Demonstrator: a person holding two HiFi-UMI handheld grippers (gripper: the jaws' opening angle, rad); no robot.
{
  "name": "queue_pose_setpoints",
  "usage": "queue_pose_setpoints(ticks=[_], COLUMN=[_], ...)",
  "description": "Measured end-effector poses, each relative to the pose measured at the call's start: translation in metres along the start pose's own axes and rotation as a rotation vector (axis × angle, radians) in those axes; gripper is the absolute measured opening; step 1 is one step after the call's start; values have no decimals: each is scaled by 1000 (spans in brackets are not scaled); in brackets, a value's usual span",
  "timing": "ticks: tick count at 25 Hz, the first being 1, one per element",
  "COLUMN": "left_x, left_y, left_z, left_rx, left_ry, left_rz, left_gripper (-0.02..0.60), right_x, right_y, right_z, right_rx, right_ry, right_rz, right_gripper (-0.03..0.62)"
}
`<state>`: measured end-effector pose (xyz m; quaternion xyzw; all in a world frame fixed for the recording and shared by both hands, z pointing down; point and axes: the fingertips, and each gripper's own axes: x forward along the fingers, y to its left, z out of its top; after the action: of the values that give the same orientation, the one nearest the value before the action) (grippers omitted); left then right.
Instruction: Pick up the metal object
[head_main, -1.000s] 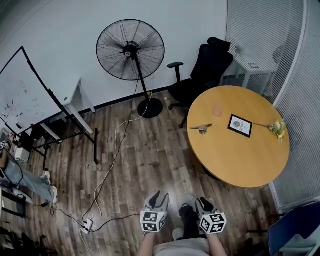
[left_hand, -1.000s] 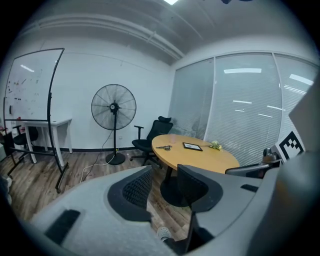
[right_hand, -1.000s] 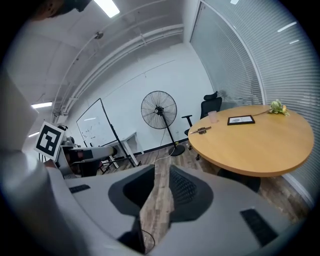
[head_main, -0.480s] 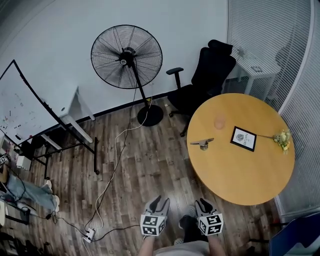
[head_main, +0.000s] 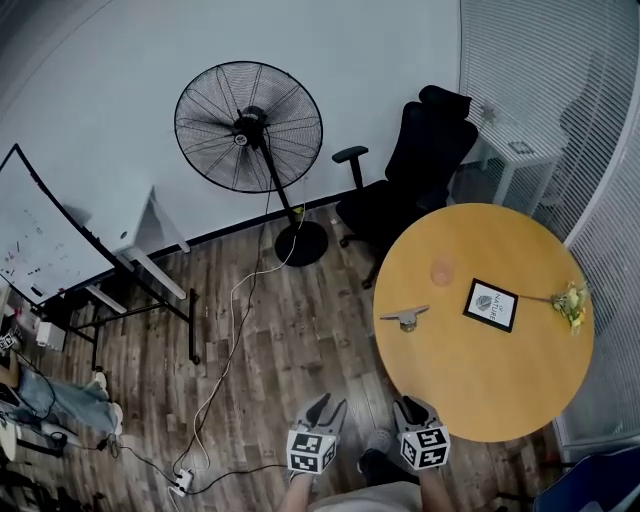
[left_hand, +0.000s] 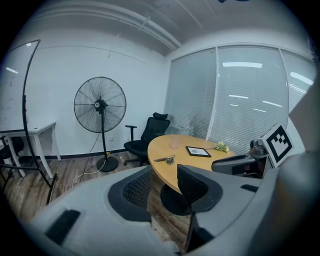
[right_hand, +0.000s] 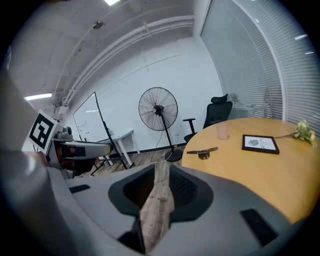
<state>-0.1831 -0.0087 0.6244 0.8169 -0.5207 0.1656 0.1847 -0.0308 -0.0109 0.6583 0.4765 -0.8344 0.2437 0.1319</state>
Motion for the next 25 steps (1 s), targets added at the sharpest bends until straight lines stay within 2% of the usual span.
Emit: queue_pose_setpoints(ticks=[9, 16, 21, 25], left_x=[62, 92, 114, 127], left_y=[11, 27, 34, 28], left_z=[37, 61, 70, 71], left_rx=[-2, 12, 19, 39], left_ry=[-16, -10, -5, 8], left_rz=[7, 23, 48, 38], left_gripper=[147, 147, 147, 146], right_x=[45, 78, 101, 108], right_y=[-44, -70, -82, -89], right_z=[39, 68, 75, 74], right_rx=[-11, 11, 15, 21], right_ry=[9, 5, 6, 10], right_rz=[32, 40, 70, 83], right_gripper=[89, 89, 89, 89])
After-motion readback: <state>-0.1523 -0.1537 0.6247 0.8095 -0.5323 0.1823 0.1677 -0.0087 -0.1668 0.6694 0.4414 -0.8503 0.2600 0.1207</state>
